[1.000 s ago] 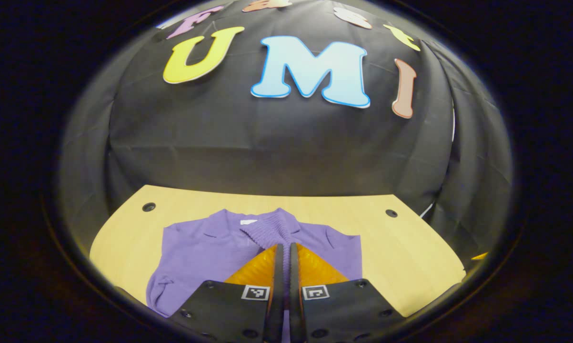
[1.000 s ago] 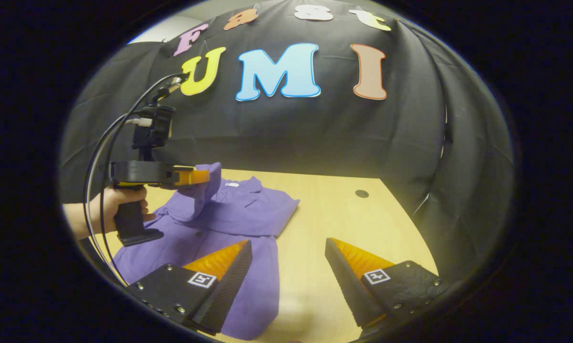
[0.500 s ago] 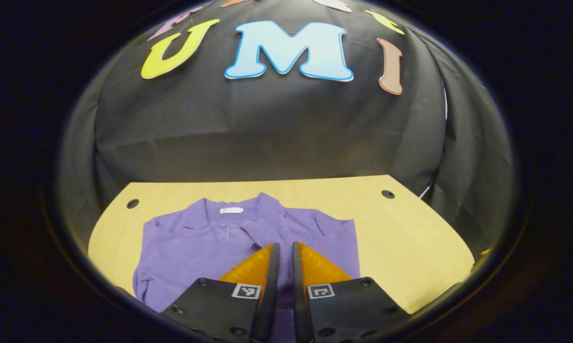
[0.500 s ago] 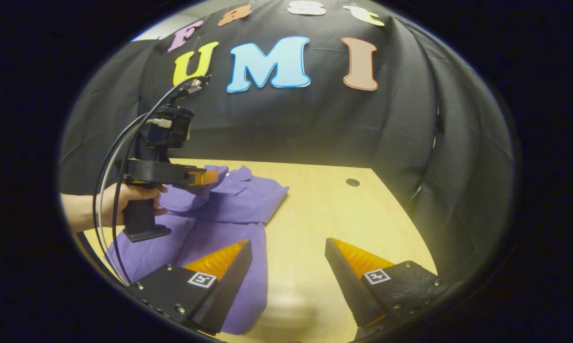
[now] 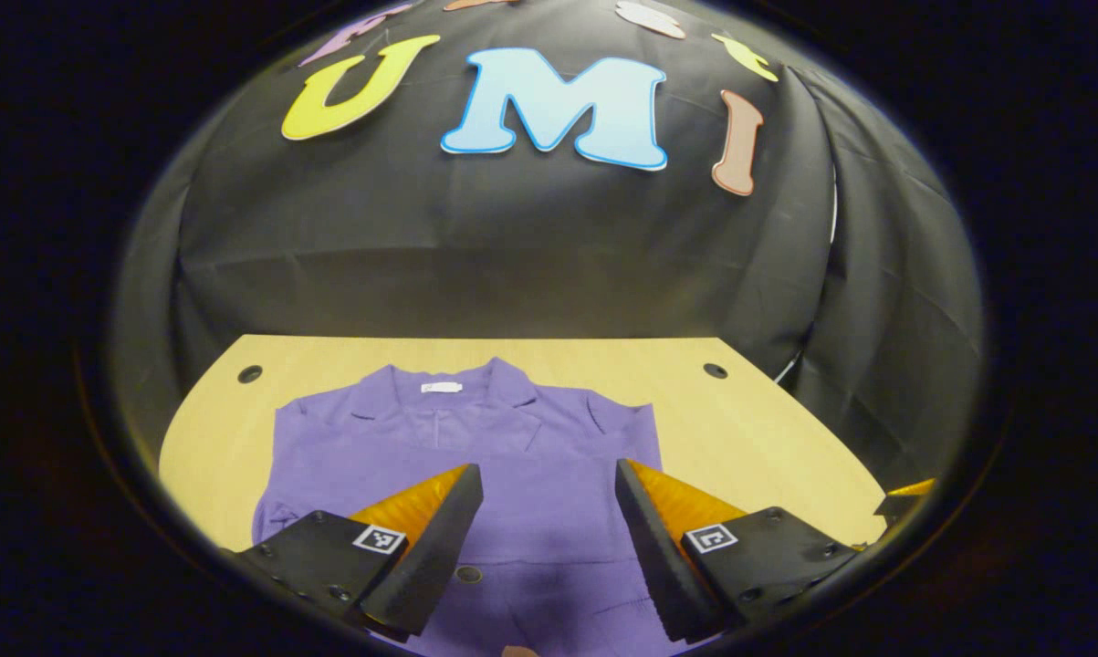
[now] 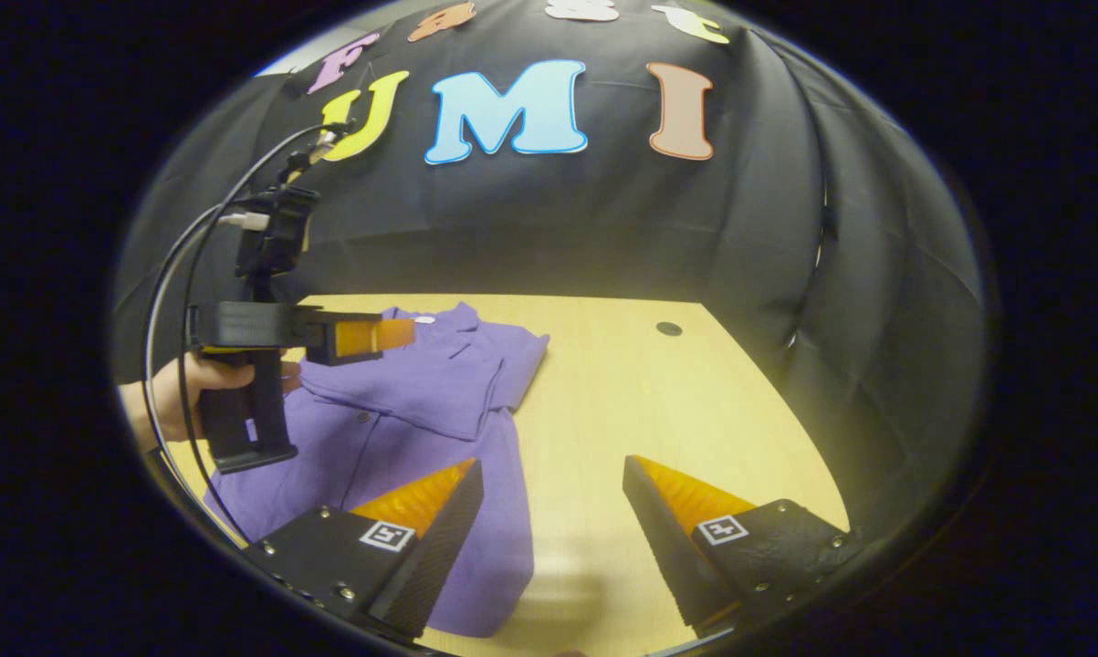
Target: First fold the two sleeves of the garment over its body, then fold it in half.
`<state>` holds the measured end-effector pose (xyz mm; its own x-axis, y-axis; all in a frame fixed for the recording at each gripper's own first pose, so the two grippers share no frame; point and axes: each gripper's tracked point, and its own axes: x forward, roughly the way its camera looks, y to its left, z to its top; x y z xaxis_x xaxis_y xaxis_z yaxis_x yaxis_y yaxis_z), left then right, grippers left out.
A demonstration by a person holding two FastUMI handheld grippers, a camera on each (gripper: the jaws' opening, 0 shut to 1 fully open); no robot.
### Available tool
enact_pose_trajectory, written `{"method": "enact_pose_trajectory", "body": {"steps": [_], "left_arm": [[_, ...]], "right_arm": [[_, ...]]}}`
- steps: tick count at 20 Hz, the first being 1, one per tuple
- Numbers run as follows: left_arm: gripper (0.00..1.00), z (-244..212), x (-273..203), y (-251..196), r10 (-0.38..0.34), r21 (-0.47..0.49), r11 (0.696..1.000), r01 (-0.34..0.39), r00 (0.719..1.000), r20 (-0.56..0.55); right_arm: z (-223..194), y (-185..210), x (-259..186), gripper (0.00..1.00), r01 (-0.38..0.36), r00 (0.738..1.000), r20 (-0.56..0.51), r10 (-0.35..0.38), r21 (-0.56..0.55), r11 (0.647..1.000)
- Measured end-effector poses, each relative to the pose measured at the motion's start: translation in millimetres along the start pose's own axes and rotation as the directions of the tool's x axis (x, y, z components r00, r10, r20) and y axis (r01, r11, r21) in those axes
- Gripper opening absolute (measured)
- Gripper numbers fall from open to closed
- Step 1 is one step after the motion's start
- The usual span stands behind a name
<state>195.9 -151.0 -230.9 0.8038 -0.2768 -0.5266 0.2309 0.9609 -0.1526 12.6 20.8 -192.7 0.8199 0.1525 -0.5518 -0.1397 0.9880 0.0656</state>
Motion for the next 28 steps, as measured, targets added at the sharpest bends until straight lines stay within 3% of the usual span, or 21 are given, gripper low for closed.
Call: {"method": "enact_pose_trajectory", "body": {"steps": [5,6,10,12,17,21,23,24,26,28], "left_arm": [[0.95,-31,-69,34,0.006,0.013,1.000,-0.006,1.000,-0.028],[0.93,-41,-83,41,0.011,0.018,1.000,-0.010,0.999,-0.040],[0.93,-86,-134,71,0.032,0.031,0.999,-0.030,0.995,-0.090],[0.93,-106,-156,86,0.047,0.029,0.999,-0.044,0.992,-0.116],[0.95,-144,-207,115,0.079,0.013,0.997,-0.078,0.985,-0.152],[0.93,-177,-243,135,0.090,0.004,0.996,-0.091,0.977,-0.193],[0.93,-193,-258,148,0.114,-0.002,0.993,-0.117,0.971,-0.208],[0.99,-202,-265,154,0.131,-0.006,0.991,-0.136,0.967,-0.217],[0.93,-215,-279,163,0.159,-0.017,0.986,-0.167,0.962,-0.223],[0.94,-225,-291,171,0.183,-0.034,0.980,-0.196,0.956,-0.228]], "right_arm": [[-26,28,-7,0.97,-0.015,0.999,-0.046,0.016,0.039,0.999],[-32,32,-9,0.92,-0.008,0.998,-0.061,0.011,0.037,0.999],[-58,53,-21,1.00,-0.011,0.993,-0.116,0.014,0.028,1.000],[-70,62,-27,0.93,-0.014,0.991,-0.134,0.017,0.022,1.000],[-97,78,-40,0.97,-0.006,0.982,-0.186,0.015,0.046,0.999],[-118,80,-54,0.97,0.037,0.975,-0.220,-0.020,0.076,0.996],[-126,84,-61,0.97,0.034,0.972,-0.235,-0.007,0.112,0.993],[-129,84,-64,0.97,0.028,0.971,-0.241,0.003,0.128,0.991],[-138,80,-64,0.97,0.033,0.966,-0.258,0.006,0.147,0.989],[-152,68,-63,0.97,0.035,0.961,-0.277,0.012,0.166,0.985]]}}
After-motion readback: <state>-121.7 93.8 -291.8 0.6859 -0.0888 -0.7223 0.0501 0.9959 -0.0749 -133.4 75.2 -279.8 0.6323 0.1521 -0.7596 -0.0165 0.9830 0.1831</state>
